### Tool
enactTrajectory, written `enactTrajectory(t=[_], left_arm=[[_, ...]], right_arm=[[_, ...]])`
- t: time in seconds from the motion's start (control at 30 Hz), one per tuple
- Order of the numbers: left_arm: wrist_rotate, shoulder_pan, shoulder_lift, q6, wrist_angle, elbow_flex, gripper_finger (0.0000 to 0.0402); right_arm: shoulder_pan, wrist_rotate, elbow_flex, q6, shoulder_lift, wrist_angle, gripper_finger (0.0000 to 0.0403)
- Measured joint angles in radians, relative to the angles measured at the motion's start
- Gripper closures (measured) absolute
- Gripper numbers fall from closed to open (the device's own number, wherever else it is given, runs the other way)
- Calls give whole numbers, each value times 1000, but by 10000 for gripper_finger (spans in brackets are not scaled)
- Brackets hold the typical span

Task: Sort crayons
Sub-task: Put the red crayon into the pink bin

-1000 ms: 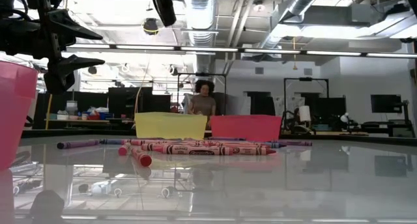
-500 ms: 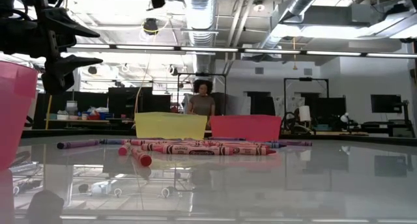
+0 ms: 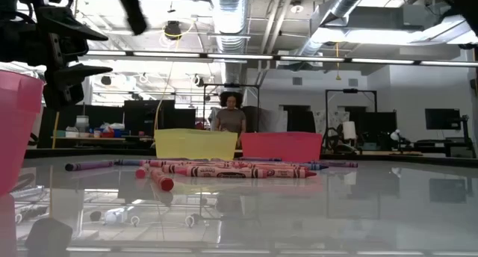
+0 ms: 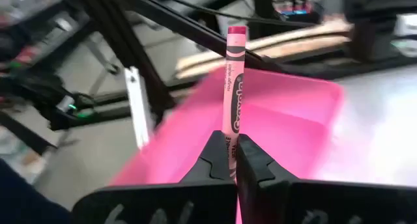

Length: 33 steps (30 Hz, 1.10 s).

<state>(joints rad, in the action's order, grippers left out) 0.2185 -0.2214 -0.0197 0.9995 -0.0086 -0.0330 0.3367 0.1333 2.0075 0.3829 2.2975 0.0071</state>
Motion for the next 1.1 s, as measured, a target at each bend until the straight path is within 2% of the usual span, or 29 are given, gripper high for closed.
enactTrajectory(t=[0.07, 0.17, 0.77, 1.1], left_arm=[[-1, 0, 0, 0, 0, 0, 203], [-1, 0, 0, 0, 1, 0, 203], [3, 0, 0, 15, 0, 0, 203], [-1, 0, 0, 17, -1, 0, 203]], right_arm=[[-1, -7, 16, 4, 11, -67, 397], [-1, -31, 38, 8, 49, -64, 396], [16, -30, 35, 0, 83, -212, 391], [15, -30, 35, 1, 83, -207, 352]])
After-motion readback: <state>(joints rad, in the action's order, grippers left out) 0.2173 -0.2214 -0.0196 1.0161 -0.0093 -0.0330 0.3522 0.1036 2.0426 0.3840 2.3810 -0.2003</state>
